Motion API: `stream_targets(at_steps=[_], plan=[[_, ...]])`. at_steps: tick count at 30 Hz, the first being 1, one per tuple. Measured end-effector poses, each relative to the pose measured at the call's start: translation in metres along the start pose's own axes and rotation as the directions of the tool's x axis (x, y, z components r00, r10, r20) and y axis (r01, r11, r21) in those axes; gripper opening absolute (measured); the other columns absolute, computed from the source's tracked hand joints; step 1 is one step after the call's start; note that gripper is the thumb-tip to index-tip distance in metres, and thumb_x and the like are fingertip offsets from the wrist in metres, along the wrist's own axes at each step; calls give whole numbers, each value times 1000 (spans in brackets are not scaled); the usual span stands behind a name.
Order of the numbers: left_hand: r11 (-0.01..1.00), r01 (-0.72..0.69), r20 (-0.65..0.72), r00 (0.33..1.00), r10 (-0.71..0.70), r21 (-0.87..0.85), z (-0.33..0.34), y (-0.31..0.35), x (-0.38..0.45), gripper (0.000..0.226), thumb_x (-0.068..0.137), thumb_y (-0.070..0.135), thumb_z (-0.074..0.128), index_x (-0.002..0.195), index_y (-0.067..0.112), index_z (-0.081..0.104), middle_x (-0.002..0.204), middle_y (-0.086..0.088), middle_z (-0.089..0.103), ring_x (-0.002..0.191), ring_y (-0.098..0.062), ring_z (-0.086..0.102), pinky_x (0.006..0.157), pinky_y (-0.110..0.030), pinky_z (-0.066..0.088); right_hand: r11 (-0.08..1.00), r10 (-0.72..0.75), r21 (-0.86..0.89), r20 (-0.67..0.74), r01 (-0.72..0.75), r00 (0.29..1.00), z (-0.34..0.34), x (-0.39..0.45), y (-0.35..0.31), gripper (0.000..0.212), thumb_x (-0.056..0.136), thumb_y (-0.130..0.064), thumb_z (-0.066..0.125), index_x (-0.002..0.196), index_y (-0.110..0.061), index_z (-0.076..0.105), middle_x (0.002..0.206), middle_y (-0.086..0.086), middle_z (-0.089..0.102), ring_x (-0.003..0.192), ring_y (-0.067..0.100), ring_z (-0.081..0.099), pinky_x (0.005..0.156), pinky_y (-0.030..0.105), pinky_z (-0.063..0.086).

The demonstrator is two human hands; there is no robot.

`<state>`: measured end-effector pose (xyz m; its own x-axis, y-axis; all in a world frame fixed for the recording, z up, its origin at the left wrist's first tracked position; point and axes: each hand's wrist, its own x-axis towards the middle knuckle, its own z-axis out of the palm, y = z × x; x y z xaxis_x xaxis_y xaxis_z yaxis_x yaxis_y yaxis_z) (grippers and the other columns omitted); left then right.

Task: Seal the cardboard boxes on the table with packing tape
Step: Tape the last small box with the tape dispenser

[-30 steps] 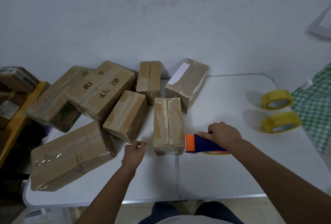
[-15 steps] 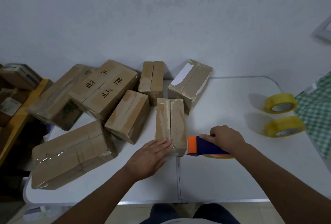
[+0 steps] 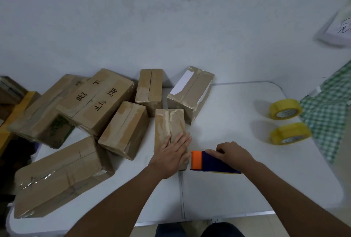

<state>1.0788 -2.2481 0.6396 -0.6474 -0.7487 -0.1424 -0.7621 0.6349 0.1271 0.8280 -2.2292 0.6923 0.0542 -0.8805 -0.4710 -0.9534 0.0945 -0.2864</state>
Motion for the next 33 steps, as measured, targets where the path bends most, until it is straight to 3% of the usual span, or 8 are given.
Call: stream_targets(at_steps=[6,13,19,22,25,33], plan=[[996,-29,-63,997,35,84,4,0,-2,60,107,43,6,159,14,14,166,-1,8,153,-18,4,119,-45,6,997,-30,68,-28,32,999,-1,-4,15,56,91,-68,39,81,-18,61,72,-3,60,66,12,56,62,24,41],[999,-27,-32,999,29,40,5,-1,0,60,107,45,2,159,17,3,167,1,-1,153,-14,-8,121,-46,2,996,-35,79,-24,37,999,2,-11,31,48,92,-65,40,75,-22,55,67,-7,55,61,9,53,56,20,34],[999,-22,-46,999,23,31,5,0,0,58,107,44,6,159,18,6,167,2,2,153,-13,-5,122,-46,3,1000,1,22,-18,0,1000,-8,-13,52,61,89,-70,40,82,-15,64,74,1,63,69,16,61,60,24,41],[999,-21,-50,998,23,32,6,-2,1,56,108,43,11,159,20,11,167,1,7,153,-14,-2,121,-46,4,998,11,57,63,-15,998,-13,-11,47,58,90,-69,40,89,-15,63,80,1,64,72,16,61,64,26,45],[998,-32,-51,998,34,45,8,-2,1,57,108,44,8,159,21,14,167,2,5,153,-14,-2,121,-47,6,996,31,81,184,-47,982,-21,-16,48,37,93,-53,49,101,-18,56,92,2,63,79,16,61,66,27,46],[999,-33,-74,997,36,35,8,-1,2,57,108,44,8,158,19,17,166,0,9,153,-15,0,120,-47,9,996,33,-82,23,-31,999,4,-9,18,42,94,-54,47,110,-16,52,88,-1,52,79,18,54,66,28,41]])
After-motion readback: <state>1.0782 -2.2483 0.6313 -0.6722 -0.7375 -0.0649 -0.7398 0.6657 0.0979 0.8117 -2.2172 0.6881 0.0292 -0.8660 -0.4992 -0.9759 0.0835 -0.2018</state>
